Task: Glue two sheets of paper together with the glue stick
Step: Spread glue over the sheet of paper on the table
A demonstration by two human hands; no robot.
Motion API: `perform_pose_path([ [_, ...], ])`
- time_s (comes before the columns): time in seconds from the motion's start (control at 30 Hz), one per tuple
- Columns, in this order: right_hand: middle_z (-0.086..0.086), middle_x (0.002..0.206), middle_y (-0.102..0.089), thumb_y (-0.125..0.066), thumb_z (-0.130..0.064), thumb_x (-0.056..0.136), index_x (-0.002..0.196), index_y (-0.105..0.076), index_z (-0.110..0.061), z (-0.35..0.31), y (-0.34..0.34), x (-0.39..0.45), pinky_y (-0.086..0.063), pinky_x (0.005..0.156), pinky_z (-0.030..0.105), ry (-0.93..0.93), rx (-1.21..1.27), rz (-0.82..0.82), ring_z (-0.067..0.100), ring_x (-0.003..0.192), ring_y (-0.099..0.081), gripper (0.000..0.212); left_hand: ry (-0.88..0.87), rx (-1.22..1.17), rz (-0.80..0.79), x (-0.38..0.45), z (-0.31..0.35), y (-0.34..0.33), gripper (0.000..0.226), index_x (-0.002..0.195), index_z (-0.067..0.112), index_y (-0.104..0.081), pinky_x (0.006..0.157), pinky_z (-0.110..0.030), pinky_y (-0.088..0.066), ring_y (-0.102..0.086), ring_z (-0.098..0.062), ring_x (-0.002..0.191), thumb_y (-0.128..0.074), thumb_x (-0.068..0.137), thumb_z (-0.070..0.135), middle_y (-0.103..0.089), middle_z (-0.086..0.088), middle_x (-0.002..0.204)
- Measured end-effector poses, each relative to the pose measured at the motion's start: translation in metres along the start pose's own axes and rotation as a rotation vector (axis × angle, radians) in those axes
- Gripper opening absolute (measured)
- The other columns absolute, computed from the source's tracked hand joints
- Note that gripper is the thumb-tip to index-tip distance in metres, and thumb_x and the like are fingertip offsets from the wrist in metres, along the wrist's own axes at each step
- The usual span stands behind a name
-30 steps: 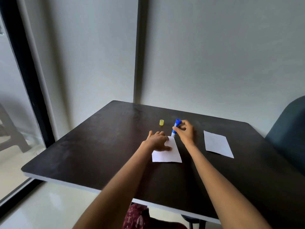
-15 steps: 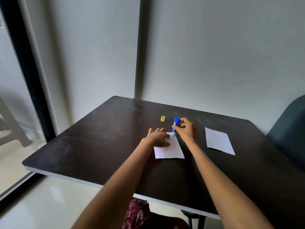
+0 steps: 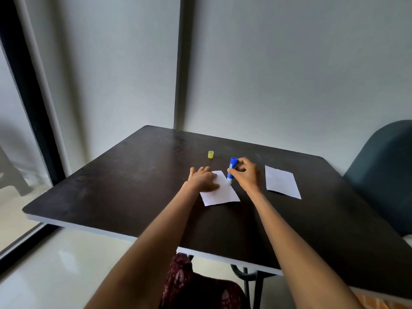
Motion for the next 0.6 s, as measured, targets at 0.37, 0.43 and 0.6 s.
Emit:
perform_pose_path([
  [0.37, -0.021, 0.071, -0.061, -0.074, -0.026, 0.069, 0.08, -0.057, -0.033, 0.003, 0.021, -0.026, -0.047, 0.066, 0.023, 0.034, 0.031, -0.066, 0.001, 0.071, -0.061, 0.021, 0.06, -0.008, 0.029, -0.007, 0.003, -0.003, 0.049, 0.136, 0.023, -0.048, 0.11, -0.047, -0.018, -0.031, -0.023, 0.135, -0.041, 0.094, 0.047, -0.04, -0.007, 0.14],
  [0.43, -0.017, 0.073, -0.062, -0.073, -0.025, 0.07, 0.081, -0.058, -0.03, 0.004, 0.027, -0.029, -0.044, 0.063, 0.02, 0.042, 0.04, -0.067, -0.002, 0.07, -0.06, 0.02, 0.064, -0.008, 0.036, -0.007, 0.003, -0.003, 0.049, 0.136, 0.022, -0.048, 0.11, -0.047, -0.018, -0.032, -0.023, 0.135, -0.04, 0.094, 0.047, -0.041, -0.007, 0.14],
  [0.6, -0.015, 0.076, -0.062, -0.073, -0.023, 0.073, 0.085, -0.058, -0.028, 0.008, 0.036, -0.037, -0.042, 0.063, 0.015, 0.03, 0.072, -0.078, -0.004, 0.071, -0.059, 0.02, 0.066, -0.014, 0.046, -0.008, 0.004, -0.004, 0.05, 0.136, 0.02, -0.048, 0.111, -0.047, -0.018, -0.032, -0.023, 0.135, -0.039, 0.095, 0.046, -0.041, -0.007, 0.14],
])
Point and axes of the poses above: each hand's wrist, its own x-axis towards the middle knuckle, its own y-axis out of the back of the hand, z = x × y, the point moved 3 cm from there along x, towards the middle knuckle
